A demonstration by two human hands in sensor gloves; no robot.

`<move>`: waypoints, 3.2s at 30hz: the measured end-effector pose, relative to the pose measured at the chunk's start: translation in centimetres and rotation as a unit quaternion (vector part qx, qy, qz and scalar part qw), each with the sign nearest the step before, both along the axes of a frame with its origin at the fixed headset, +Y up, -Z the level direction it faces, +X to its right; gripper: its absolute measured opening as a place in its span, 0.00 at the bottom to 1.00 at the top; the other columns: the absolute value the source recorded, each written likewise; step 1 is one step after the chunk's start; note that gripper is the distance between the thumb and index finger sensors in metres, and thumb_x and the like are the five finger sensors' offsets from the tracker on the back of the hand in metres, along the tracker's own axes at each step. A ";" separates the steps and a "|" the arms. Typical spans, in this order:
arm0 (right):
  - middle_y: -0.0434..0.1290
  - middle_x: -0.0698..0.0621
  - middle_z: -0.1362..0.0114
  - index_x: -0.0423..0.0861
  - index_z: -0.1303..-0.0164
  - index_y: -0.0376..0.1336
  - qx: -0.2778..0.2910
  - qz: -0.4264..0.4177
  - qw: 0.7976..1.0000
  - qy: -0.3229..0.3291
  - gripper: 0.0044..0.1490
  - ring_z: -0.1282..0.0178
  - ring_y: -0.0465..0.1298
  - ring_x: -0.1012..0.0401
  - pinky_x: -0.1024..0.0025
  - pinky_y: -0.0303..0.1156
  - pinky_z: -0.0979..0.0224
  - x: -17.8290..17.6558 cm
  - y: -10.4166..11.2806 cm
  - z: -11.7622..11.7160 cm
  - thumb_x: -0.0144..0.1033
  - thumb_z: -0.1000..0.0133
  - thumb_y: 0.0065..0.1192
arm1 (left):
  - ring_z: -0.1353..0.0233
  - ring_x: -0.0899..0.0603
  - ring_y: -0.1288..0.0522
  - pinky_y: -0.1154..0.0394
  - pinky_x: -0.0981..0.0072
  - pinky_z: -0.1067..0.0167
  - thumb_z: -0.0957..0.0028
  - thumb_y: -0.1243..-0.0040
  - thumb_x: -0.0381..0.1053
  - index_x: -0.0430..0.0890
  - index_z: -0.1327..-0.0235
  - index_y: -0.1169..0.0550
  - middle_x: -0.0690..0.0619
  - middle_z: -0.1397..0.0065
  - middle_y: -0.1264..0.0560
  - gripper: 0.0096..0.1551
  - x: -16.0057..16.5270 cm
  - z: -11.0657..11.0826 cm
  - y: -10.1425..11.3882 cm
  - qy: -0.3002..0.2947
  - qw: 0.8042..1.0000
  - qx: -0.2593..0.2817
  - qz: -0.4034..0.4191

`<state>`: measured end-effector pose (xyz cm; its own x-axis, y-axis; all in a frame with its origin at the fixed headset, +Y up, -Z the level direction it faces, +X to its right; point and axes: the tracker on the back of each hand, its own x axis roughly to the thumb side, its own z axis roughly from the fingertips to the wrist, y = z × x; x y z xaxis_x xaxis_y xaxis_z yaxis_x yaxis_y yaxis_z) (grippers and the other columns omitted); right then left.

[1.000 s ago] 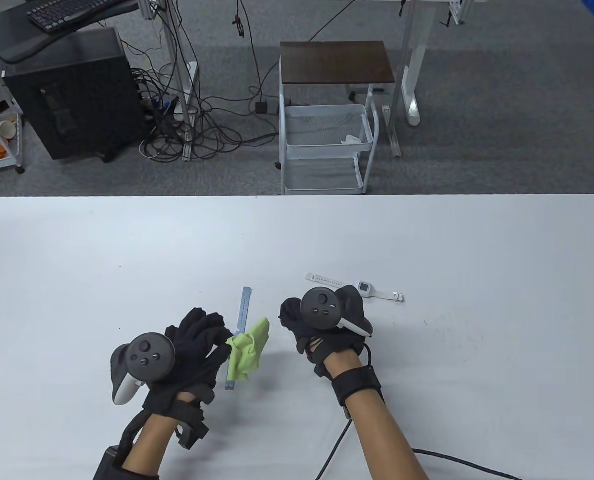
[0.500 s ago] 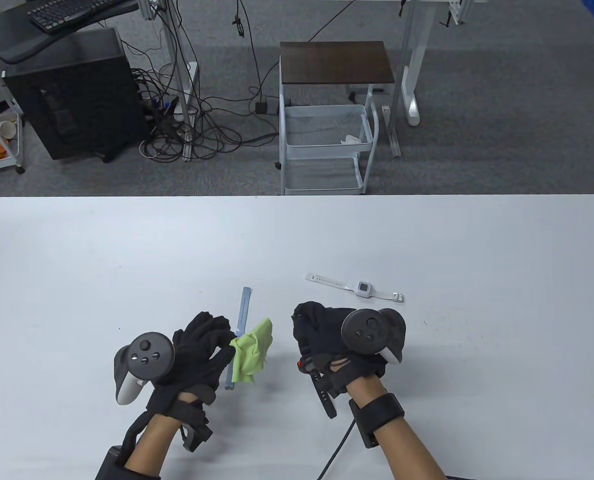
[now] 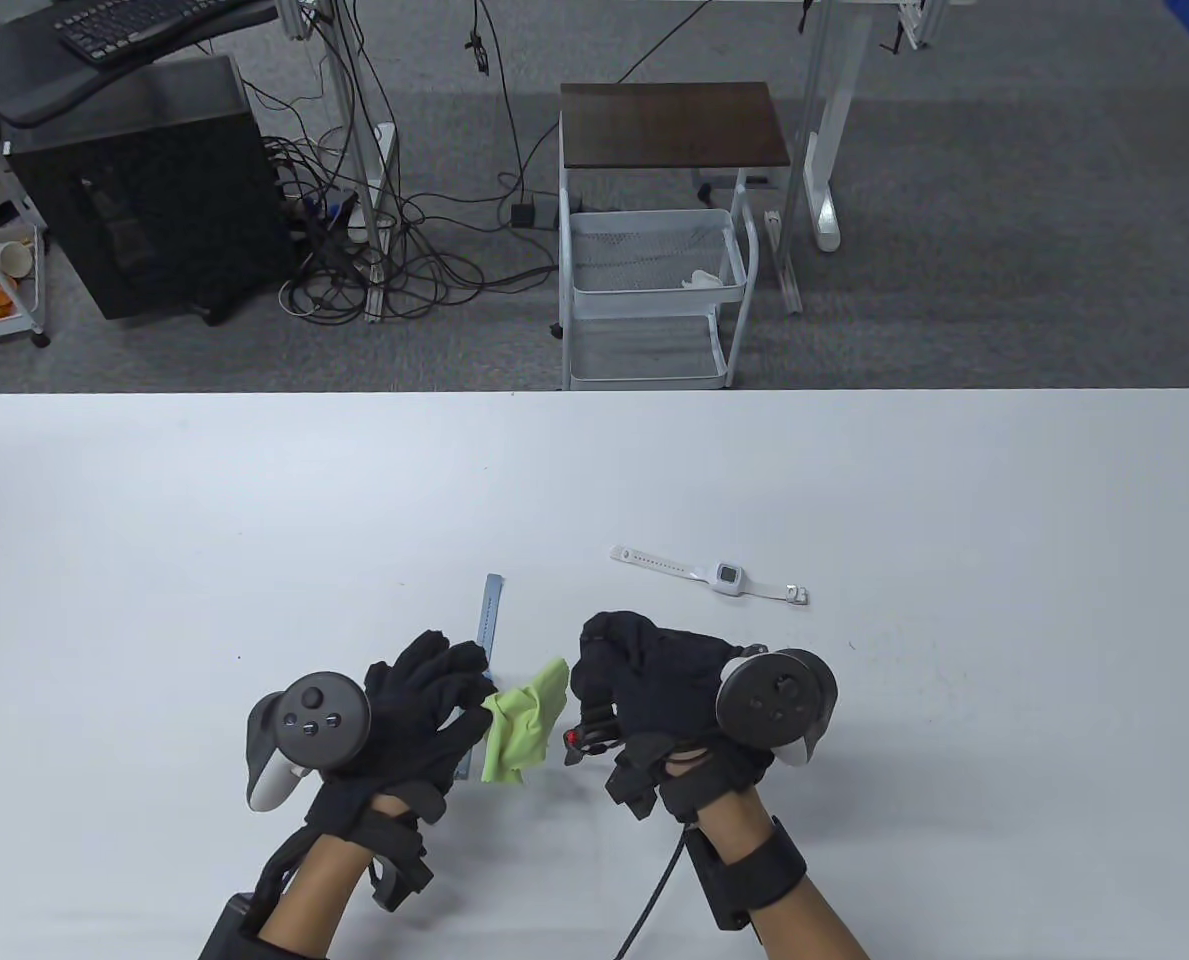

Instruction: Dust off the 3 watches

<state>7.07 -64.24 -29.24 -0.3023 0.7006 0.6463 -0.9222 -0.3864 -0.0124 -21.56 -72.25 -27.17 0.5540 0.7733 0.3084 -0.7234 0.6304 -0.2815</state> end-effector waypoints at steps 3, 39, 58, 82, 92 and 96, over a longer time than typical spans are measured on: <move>0.89 0.51 0.69 0.41 0.56 0.74 -0.017 -0.003 1.000 0.013 0.24 0.77 0.87 0.59 0.48 0.76 0.49 -0.3 0.3 0.1 0.44 0.53 0.64 | 0.12 0.29 0.57 0.64 0.19 0.32 0.36 0.46 0.58 0.48 0.30 0.29 0.53 0.13 0.44 0.25 0.1 0.0 0.1 0.003 1.000 0.006 -0.019; 0.88 0.53 0.68 0.40 0.54 0.73 -0.085 -0.135 0.986 0.048 0.24 0.76 0.87 0.60 0.49 0.76 0.48 -0.4 -0.9 -0.2 0.44 0.50 0.62 | 0.19 0.40 0.38 0.55 0.24 0.26 0.37 0.46 0.65 0.50 0.22 0.36 0.56 0.24 0.37 0.35 6.8 1.8 -2.2 -0.178 0.967 -0.076 0.168; 0.88 0.49 0.66 0.39 0.53 0.73 -0.072 -0.175 0.981 0.030 0.24 0.74 0.87 0.56 0.45 0.73 0.47 0.1 -1.0 -0.2 0.42 0.51 0.63 | 0.39 0.49 0.19 0.38 0.35 0.26 0.43 0.49 0.68 0.50 0.33 0.29 0.60 0.43 0.22 0.32 6.5 1.8 -1.9 -0.141 0.979 -0.022 0.145; 0.88 0.49 0.64 0.41 0.54 0.73 -0.044 -0.171 0.984 -0.003 0.23 0.71 0.87 0.54 0.45 0.73 0.46 0.7 -0.9 -0.1 0.42 0.51 0.63 | 0.36 0.48 0.17 0.35 0.38 0.27 0.39 0.44 0.61 0.50 0.34 0.26 0.59 0.41 0.19 0.25 5.0 0.8 -2.6 -0.070 0.993 -0.037 0.083; 0.88 0.48 0.63 0.41 0.54 0.73 -0.036 -0.180 0.983 -0.010 0.23 0.69 0.87 0.53 0.44 0.72 0.46 1.1 -0.7 0.0 0.42 0.51 0.63 | 0.33 0.46 0.17 0.35 0.38 0.27 0.38 0.44 0.61 0.50 0.34 0.25 0.58 0.38 0.19 0.25 4.3 0.6 -2.5 -0.048 0.996 -0.051 0.060; 0.88 0.48 0.63 0.41 0.54 0.73 -0.035 -0.180 0.983 -0.016 0.23 0.69 0.87 0.53 0.44 0.72 0.46 1.1 -0.8 0.0 0.42 0.51 0.63 | 0.35 0.48 0.17 0.35 0.38 0.27 0.39 0.43 0.60 0.51 0.34 0.26 0.59 0.40 0.19 0.25 4.5 0.6 -2.8 -0.055 0.995 -0.065 0.054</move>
